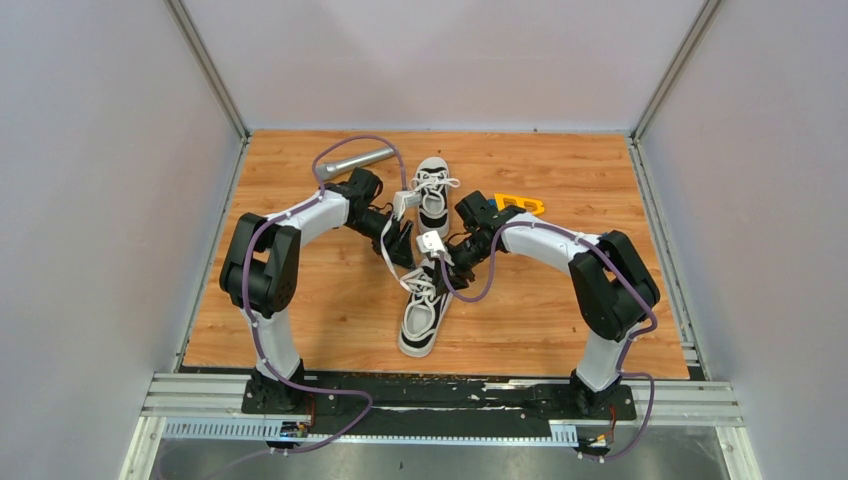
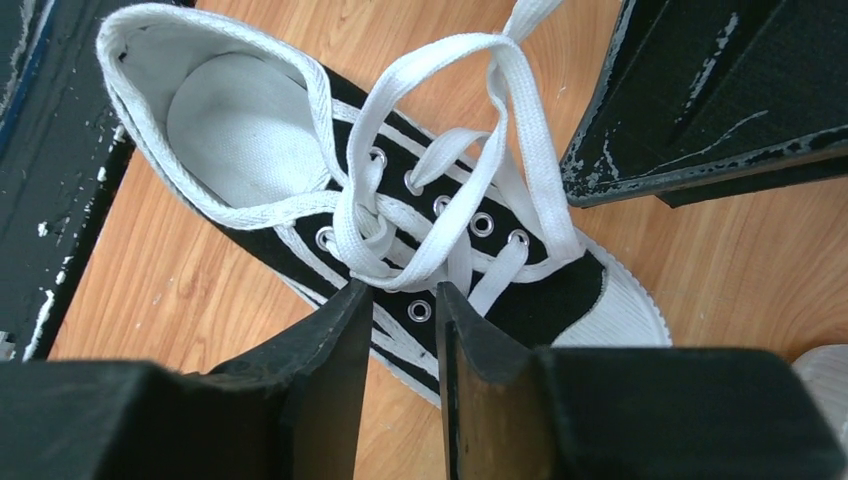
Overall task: Tie the shoes
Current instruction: Cross the shoelace with the shoelace.
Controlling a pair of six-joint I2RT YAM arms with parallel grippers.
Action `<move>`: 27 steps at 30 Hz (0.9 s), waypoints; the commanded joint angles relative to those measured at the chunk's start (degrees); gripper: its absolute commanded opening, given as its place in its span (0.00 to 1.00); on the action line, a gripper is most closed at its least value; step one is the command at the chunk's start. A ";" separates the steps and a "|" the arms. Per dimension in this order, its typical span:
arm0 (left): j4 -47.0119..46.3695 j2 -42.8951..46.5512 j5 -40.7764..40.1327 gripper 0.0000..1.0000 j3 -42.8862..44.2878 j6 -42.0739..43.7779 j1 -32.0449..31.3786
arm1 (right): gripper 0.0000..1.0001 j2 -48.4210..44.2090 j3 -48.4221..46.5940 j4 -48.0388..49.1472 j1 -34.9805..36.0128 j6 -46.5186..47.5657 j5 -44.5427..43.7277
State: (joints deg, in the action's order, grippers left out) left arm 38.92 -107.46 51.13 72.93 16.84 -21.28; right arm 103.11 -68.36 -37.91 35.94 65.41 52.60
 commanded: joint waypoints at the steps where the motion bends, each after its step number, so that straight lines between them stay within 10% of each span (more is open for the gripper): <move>1: 0.68 0.33 1.49 0.63 2.33 0.95 0.18 | 0.28 -0.75 -1.69 -1.11 0.31 -1.79 4.09; 9: 0.79 0.43 1.40 0.63 2.17 1.07 0.18 | 0.00 0.14 -4.05 -6.29 0.18 -2.71 5.01; 27: 0.29 0.94 1.21 0.64 2.38 0.68 1.08 | 0.02 -2.68 -0.94 -9.59 -4.77 -4.93 -1.67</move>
State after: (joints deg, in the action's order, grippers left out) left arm 39.64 -107.46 51.13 72.93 17.06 -20.49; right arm 102.65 -69.93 -50.35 30.61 61.98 50.00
